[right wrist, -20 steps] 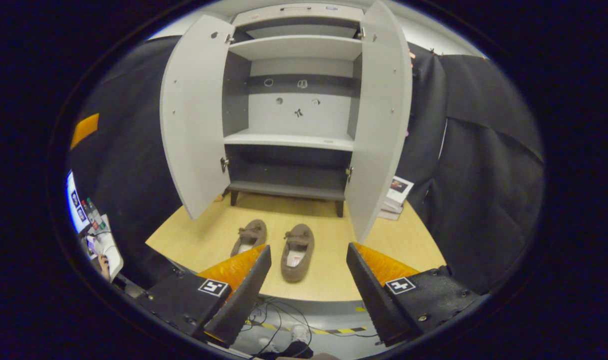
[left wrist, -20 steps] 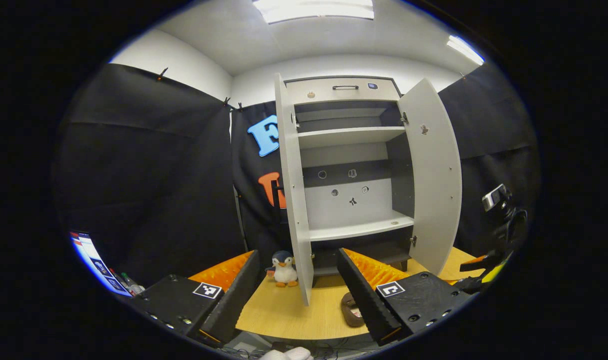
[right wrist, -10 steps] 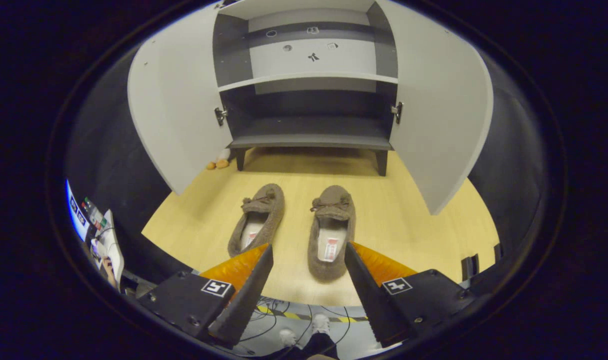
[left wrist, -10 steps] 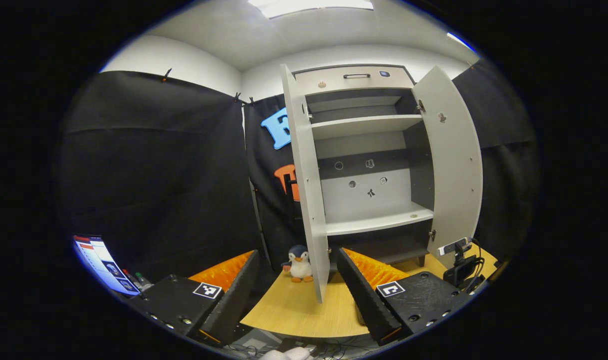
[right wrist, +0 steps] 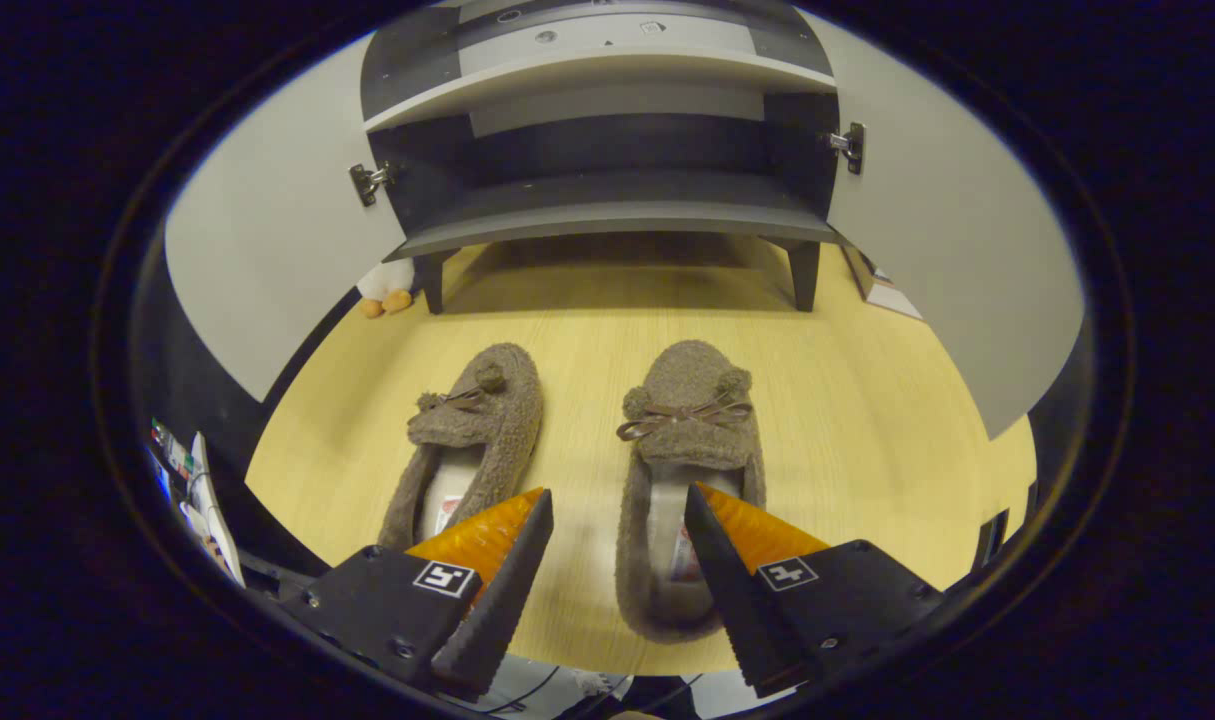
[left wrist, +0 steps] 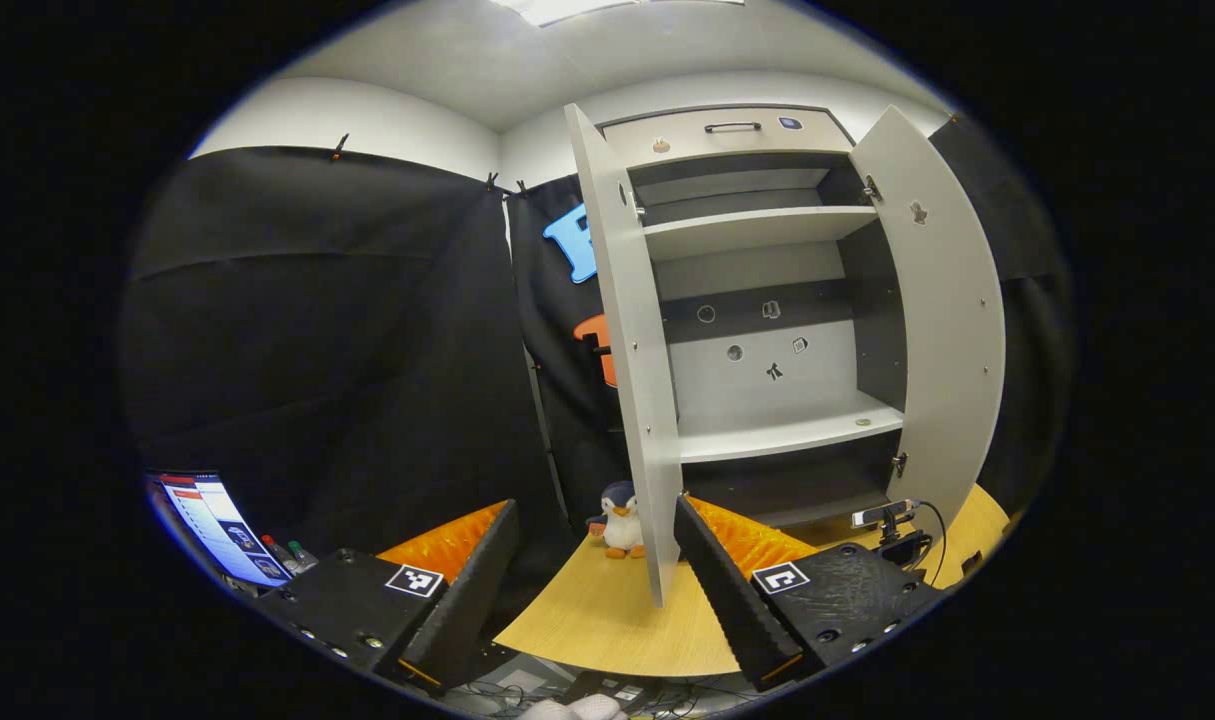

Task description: Grab one shoe with the right hand and put it into the shoe cabinet, grab the other shoe with the left hand and put it into the shoe cabinet; then close the right door with the right hand and the left door with the left hand.

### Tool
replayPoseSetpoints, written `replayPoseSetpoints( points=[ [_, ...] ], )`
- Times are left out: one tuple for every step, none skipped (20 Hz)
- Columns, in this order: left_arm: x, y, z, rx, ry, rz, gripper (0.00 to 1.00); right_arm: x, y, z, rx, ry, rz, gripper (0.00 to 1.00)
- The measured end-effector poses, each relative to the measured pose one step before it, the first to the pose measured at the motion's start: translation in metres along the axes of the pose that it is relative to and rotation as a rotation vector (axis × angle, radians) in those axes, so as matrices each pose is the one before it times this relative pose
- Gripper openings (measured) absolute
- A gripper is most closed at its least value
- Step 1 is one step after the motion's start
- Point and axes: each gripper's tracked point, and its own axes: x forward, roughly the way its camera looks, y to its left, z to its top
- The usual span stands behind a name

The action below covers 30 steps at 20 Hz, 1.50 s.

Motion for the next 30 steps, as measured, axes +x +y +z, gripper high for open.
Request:
replayPoseSetpoints(
  points=[
    [0.00302, 0.00171, 0.00015, 0.00335, 0.00543, 0.01058, 0.96, 0.00667, -0.00168, 0.00497, 0.01392, 0.00000, 0.00034, 0.88],
    [0.00415, 0.00029, -0.00087, 0.00344, 0.00482, 0.00956, 0.96, 0.00816, -0.00174, 0.00394, 0.01099, 0.00223, -0.00214, 0.88],
    [0.00305, -0.00017, -0.00081, 0.00172, 0.00523, 0.00978, 0.96, 0.00787, -0.00150, 0.00171, 0.01068, 0.00933, -0.00164, 0.82],
    [0.00283, 0.00009, -0.00146, 0.00175, 0.00683, 0.00683, 0.96, 0.00705, -0.00178, 0.00067, 0.00801, 0.00720, -0.00235, 0.87],
    [0.00259, -0.00045, -0.00116, 0.00015, 0.00587, 0.00707, 0.96, 0.00643, -0.00198, 0.00138, 0.00328, 0.00428, -0.00280, 0.85],
    [0.00236, -0.00005, -0.00024, 0.00115, 0.00379, 0.00558, 0.96, 0.00586, 0.00043, 0.00163, 0.00325, -0.00618, 0.00269, 0.85],
    [0.00265, -0.00041, -0.00137, 0.00288, 0.00499, 0.00555, 0.96, 0.00563, -0.00199, 0.00228, -0.00101, -0.00713, -0.00491, 0.83],
    [0.00269, -0.00116, -0.00094, 0.00236, 0.00264, 0.00434, 0.96, 0.00436, -0.00196, 0.00208, 0.00188, -0.00828, 0.00007, 0.81],
    [0.00175, -0.00112, 0.00010, 0.00238, 0.00428, 0.00173, 0.96, 0.00384, -0.00228, 0.00280, 0.00316, -0.01084, -0.00442, 0.76],
    [0.00243, -0.00118, -0.00002, 0.00056, 0.00225, 0.00145, 0.96, 0.00308, -0.00311, 0.00192, 0.00006, -0.00719, -0.00408, 0.72],
    [0.00209, -0.00173, -0.00058, -0.00086, 0.00210, -0.00156, 0.96, 0.00137, -0.00238, 0.00141, -0.00336, -0.00769, -0.00150, 0.63],
    [0.00145, -0.00157, -0.00074, -0.00040, 0.00032, -0.00101, 0.96, 0.00004, 0.00432, 0.00150, 0.00088, -0.00777, 0.02128, 0.49],
    [0.00167, -0.00061, 0.00131, -0.00077, -0.00154, -0.00164, 0.96, -0.00073, 0.00110, -0.00053, -0.00328, -0.00148, 0.00091, 0.39],
    [0.00153, -0.00056, 0.00067, -0.00262, -0.00404, -0.00168, 0.96, -0.00096, -0.00200, -0.00382, -0.00947, 0.00108, -0.00968, 0.29],
    [0.00111, -0.00091, 0.00106, -0.00278, -0.00211, -0.00293, 0.96, -0.00129, 0.00284, 0.00053, -0.00246, 0.00893, 0.01261, 0.16],
    [0.00034, -0.00041, 0.00052, -0.00230, -0.00207, -0.00247, 0.96, -0.00330, 0.00312, -0.00191, 0.00331, 0.00353, 0.01388, 0.14],
    [0.00102, -0.00072, 0.00003, -0.00248, -0.00395, -0.00302, 0.96, -0.00470, 0.00265, 0.00135, 0.00038, -0.00110, 0.00983, 0.12],
    [0.00074, -0.00041, 0.00071, -0.00178, -0.00072, -0.00309, 0.96, -0.00519, 0.00118, 0.00352, -0.00174, -0.00562, 0.00539, 0.12],
    [0.00005, -0.00064, -0.00074, -0.00184, -0.00127, -0.00365, 0.96, -0.00683, 0.00183, 0.00595, 0.00256, -0.00962, 0.00723, 0.12],
    [0.00034, -0.00031, 0.00029, -0.00185, -0.00254, -0.00315, 0.96, -0.00855, 0.00176, 0.00721, 0.00108, -0.01129, 0.00508, 0.12],
    [-0.00027, -0.00005, -0.00026, -0.00148, -0.00278, -0.00542, 0.96, -0.01018, 0.00265, 0.01084, -0.00682, -0.01774, 0.00594, 0.12],
    [0.00015, -0.00141, 0.00083, -0.00361, -0.00242, -0.00555, 0.96, -0.00994, 0.00194, 0.01288, -0.01051, -0.02427, 0.00386, 0.12],
    [-0.00008, -0.00161, -0.00036, -0.00463, -0.00416, -0.00797, 0.96, -0.01009, 0.00274, 0.01756, -0.01172, -0.03203, 0.00428, 0.12],
    [0.00002, -0.00136, 0.00015, -0.00238, -0.00293, -0.00697, 0.96, -0.01094, 0.00246, 0.01724, -0.01074, -0.03025, 0.00335, 0.11],
    [-0.00112, -0.00088, -0.00104, -0.00084, -0.00421, -0.00418, 0.96, -0.01026, 0.00321, 0.02063, -0.00739, -0.03235, 0.00574, 0.12],
    [0.00017, -0.00136, -0.00023, -0.00175, -0.00202, -0.00735, 0.96, -0.00853, 0.00277, 0.02054, -0.00562, -0.03420, 0.00368, 0.11],
    [-0.00108, -0.00108, 0.00006, -0.00243, -0.00331, -0.00734, 0.96, -0.00836, 0.00157, 0.02246, -0.00645, -0.03256, -0.00195, 0.11],
    [-0.00071, -0.00079, -0.00004, 0.00057, -0.00470, -0.00627, 0.96, -0.00801, -0.00004, 0.02642, -0.00077, -0.04058, -0.00613, 0.12],
    [0.00063, -0.00084, -0.00013, 0.00232, -0.00267, -0.00539, 0.96, -0.00800, 0.00156, 0.02258, -0.00455, -0.03806, 0.00298, 0.12],
    [-0.00039, -0.00134, -0.00035, 0.00084, -0.00053, -0.00238, 0.96, -0.00612, 0.00363, 0.02336, -0.00558, -0.04194, 0.00716, 0.10]
  ],
)
